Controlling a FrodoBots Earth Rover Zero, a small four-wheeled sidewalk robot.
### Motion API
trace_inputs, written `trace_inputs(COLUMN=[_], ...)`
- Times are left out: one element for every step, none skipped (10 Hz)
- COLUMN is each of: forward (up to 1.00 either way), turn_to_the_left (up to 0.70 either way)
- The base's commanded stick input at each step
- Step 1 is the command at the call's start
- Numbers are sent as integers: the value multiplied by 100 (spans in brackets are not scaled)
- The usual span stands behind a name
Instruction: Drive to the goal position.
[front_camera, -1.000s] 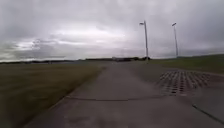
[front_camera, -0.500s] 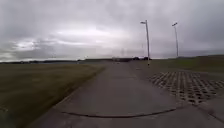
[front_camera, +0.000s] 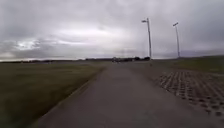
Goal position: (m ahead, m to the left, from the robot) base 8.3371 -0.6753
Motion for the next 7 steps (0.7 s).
trace_inputs(forward=[100,100,100,100,100,100,100], turn_to_the_left=[0,0,0,0,-33,-16,0])
